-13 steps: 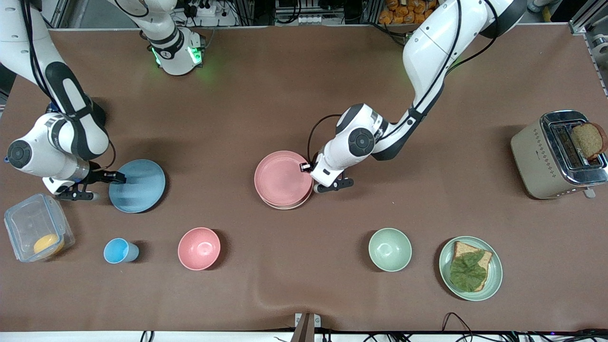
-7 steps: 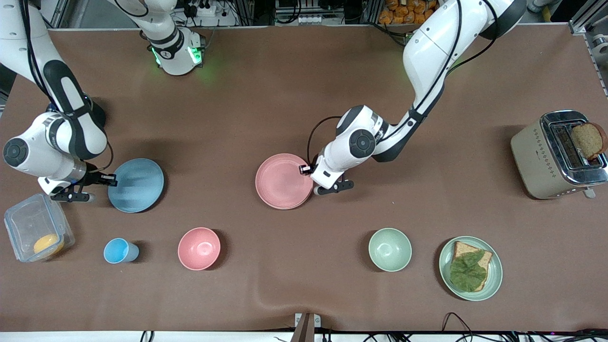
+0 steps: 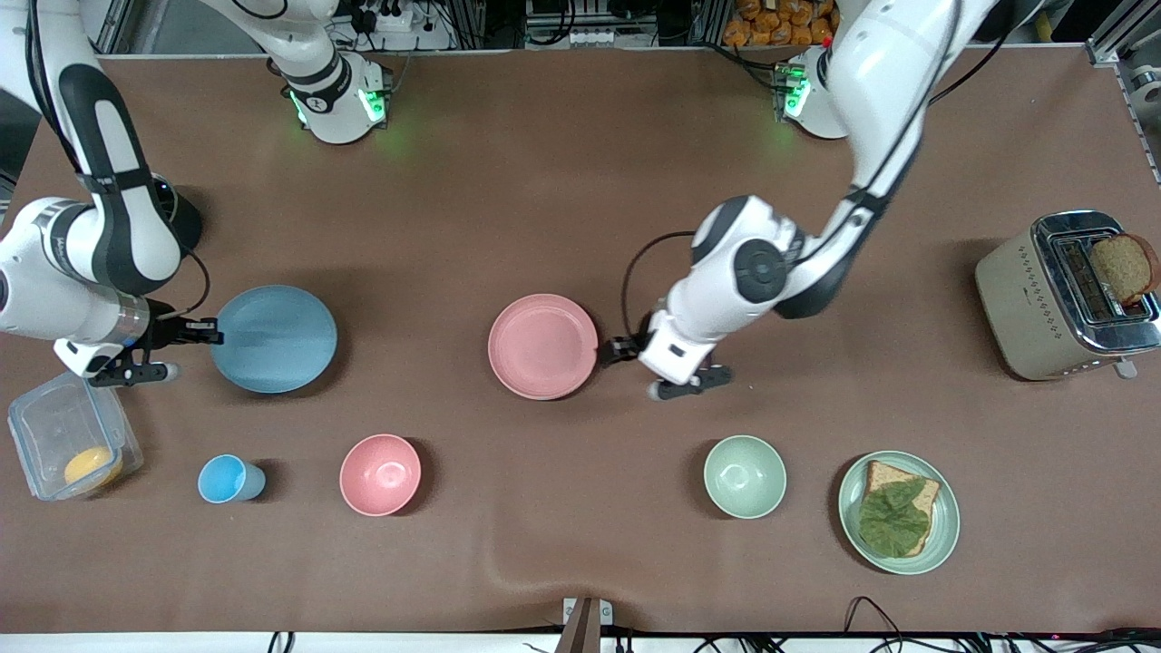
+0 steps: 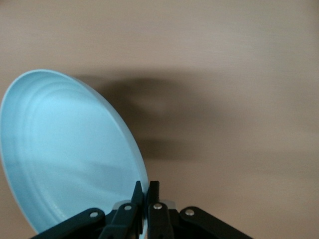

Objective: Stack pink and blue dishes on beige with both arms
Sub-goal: 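Release the pink plate with the left gripper while the right gripper lifts the blue plate, then lower the blue plate onto the pink plate and open the right gripper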

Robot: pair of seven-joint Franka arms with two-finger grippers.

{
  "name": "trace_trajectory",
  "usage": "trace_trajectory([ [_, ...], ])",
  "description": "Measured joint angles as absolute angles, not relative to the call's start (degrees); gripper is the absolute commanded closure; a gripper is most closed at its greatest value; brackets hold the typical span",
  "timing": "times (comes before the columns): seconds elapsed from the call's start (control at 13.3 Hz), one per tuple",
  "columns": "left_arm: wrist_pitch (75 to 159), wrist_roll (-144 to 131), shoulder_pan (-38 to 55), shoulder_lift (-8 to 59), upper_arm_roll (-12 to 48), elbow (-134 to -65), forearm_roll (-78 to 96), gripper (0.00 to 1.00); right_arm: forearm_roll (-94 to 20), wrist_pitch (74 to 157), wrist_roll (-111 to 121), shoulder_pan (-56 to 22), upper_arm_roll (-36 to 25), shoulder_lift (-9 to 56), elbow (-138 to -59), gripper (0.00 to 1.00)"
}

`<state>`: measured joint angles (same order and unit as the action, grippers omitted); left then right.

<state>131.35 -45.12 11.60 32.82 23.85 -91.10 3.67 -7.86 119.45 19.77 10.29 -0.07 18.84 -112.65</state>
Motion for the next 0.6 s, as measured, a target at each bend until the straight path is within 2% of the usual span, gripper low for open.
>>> trace_trajectory([
  [0.23, 116.3, -40.7, 4.4, 23.7, 23.8, -91.0, -4.0, 0.0, -17.6, 113.2, 17.8, 4.2, 0.4, 18.2, -109.0, 1.0],
  [0.6, 102.8, -26.7, -4.2, 12.5, 23.7, -91.1, -5.6, 0.0, -24.0, 118.0, -0.6, -10.6, 0.7, 19.0, -108.3, 1.0],
])
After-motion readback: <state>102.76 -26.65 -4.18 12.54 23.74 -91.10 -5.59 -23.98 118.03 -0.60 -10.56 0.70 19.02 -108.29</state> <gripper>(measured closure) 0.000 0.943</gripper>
